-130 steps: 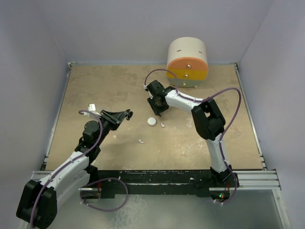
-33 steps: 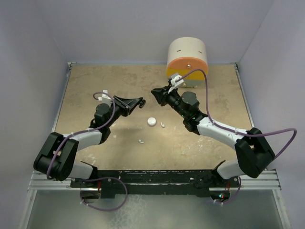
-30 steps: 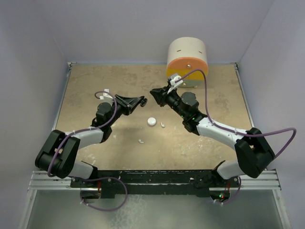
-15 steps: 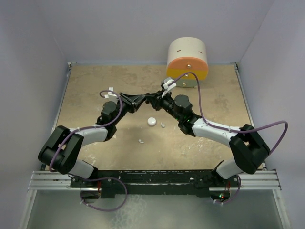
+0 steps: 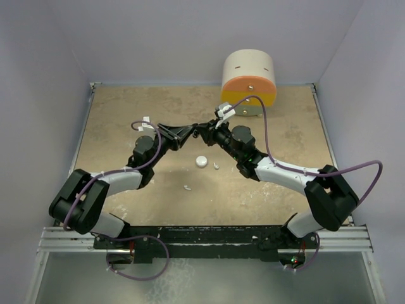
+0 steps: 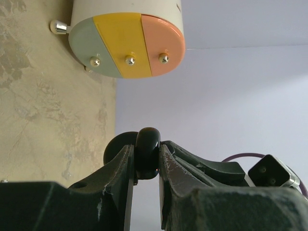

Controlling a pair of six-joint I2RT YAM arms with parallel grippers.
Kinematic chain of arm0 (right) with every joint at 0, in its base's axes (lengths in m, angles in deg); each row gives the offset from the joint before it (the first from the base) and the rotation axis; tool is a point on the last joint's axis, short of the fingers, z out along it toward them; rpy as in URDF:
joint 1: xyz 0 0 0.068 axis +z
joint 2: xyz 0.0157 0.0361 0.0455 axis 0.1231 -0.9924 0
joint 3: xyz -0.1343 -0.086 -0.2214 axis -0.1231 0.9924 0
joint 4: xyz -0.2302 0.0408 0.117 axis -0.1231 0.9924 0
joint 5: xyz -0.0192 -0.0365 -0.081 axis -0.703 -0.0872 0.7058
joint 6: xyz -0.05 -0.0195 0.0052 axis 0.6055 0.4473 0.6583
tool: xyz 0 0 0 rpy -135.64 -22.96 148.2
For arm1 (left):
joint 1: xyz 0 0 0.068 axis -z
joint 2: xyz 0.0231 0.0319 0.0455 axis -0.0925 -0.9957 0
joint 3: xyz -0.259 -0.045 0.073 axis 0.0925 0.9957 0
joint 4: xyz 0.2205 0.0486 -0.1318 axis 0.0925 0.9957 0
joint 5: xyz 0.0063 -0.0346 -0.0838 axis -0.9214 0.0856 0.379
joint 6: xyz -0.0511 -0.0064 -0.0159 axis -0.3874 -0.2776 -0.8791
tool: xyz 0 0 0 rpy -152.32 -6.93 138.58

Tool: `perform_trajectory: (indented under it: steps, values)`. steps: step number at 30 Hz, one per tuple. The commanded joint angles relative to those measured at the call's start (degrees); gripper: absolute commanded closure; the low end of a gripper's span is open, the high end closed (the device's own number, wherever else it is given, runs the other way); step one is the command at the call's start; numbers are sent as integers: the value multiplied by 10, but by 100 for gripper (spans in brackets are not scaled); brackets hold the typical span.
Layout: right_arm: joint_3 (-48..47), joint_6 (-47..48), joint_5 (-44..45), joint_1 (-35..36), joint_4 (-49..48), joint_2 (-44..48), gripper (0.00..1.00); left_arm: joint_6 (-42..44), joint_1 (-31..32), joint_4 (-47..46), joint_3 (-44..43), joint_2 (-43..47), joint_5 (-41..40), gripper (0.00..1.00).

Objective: Insert the wireless bluetooth earbuds into the charging case
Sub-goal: Place the earbud in the charging case.

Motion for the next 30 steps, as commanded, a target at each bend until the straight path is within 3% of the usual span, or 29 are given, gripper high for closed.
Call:
perform_trajectory:
  steps: [1,28,30]
  values:
    - [-22,6,12,1,-6,16,100,-6,4,-40,8,28,-5,100]
    - [-10,-8,10,1,6,18,100,-9,11,-46,12,34,-14,100]
    - [-8,-13,9,0,4,21,86,-10,11,-45,9,34,-15,100]
